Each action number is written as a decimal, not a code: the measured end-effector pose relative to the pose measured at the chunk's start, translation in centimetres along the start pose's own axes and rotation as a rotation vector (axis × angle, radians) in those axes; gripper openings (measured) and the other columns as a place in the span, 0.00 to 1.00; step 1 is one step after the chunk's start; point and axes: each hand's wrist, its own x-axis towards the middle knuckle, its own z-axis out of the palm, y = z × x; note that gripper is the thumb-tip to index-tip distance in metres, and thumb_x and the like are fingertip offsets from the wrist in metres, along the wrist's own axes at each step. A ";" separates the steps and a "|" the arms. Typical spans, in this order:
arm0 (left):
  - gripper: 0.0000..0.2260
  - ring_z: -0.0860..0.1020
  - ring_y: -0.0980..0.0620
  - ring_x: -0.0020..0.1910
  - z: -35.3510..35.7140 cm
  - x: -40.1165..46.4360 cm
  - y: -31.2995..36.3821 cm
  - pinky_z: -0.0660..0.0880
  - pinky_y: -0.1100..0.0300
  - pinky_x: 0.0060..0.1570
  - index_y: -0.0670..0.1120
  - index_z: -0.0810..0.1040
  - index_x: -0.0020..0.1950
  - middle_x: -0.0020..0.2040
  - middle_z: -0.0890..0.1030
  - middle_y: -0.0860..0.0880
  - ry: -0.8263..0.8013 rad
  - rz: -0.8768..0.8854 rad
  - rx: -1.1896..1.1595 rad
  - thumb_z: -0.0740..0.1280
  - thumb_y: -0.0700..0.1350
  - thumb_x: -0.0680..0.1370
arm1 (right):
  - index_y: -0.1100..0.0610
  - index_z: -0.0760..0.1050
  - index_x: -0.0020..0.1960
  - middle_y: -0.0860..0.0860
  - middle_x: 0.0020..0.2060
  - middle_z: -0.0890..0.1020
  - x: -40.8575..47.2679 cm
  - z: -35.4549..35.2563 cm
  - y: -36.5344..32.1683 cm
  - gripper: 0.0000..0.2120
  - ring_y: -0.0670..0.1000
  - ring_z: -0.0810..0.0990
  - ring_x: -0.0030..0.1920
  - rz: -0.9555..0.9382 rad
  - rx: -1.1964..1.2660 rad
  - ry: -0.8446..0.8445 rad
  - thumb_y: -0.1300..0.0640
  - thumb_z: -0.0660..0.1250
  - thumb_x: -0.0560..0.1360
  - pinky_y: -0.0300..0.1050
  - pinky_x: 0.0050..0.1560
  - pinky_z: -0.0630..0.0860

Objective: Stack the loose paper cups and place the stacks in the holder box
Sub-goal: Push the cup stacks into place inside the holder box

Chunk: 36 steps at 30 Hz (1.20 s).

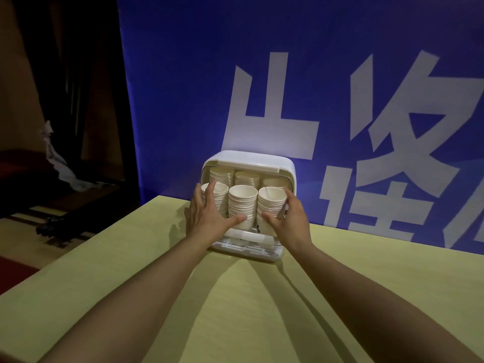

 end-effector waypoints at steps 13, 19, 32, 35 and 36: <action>0.48 0.58 0.42 0.79 2.2 0.5 -0.4 0.69 0.45 0.69 0.61 0.51 0.80 0.81 0.41 0.53 0.061 0.060 0.036 0.78 0.62 0.69 | 0.45 0.54 0.79 0.52 0.71 0.73 0.4 -0.2 0.1 0.38 0.56 0.74 0.68 -0.026 -0.153 -0.110 0.46 0.72 0.76 0.50 0.62 0.74; 0.46 0.60 0.42 0.78 1.8 0.6 -0.6 0.70 0.43 0.68 0.59 0.53 0.79 0.82 0.43 0.53 0.078 0.040 -0.075 0.77 0.62 0.70 | 0.45 0.52 0.79 0.53 0.71 0.72 0.4 -0.3 0.3 0.43 0.56 0.74 0.68 -0.034 -0.209 -0.129 0.47 0.75 0.74 0.52 0.63 0.75; 0.40 0.72 0.44 0.68 -0.4 2.3 -1.1 0.72 0.51 0.63 0.48 0.67 0.70 0.79 0.56 0.51 -0.022 0.014 0.005 0.82 0.58 0.66 | 0.48 0.63 0.75 0.53 0.71 0.69 0.5 -0.9 0.4 0.34 0.55 0.75 0.65 -0.032 -0.186 -0.104 0.53 0.75 0.74 0.48 0.63 0.74; 0.40 0.72 0.44 0.69 0.0 2.4 -1.3 0.73 0.50 0.61 0.47 0.66 0.69 0.79 0.57 0.50 0.025 0.026 0.013 0.81 0.59 0.66 | 0.46 0.61 0.76 0.52 0.72 0.68 0.4 -0.7 0.4 0.35 0.55 0.74 0.66 -0.036 -0.200 -0.110 0.51 0.74 0.75 0.49 0.63 0.74; 0.40 0.72 0.44 0.69 0.1 2.4 -1.3 0.73 0.49 0.60 0.47 0.66 0.69 0.79 0.56 0.50 0.035 0.029 0.011 0.81 0.59 0.66 | 0.45 0.60 0.76 0.52 0.72 0.67 0.5 -0.7 0.4 0.34 0.55 0.74 0.66 -0.038 -0.213 -0.114 0.51 0.74 0.76 0.49 0.63 0.75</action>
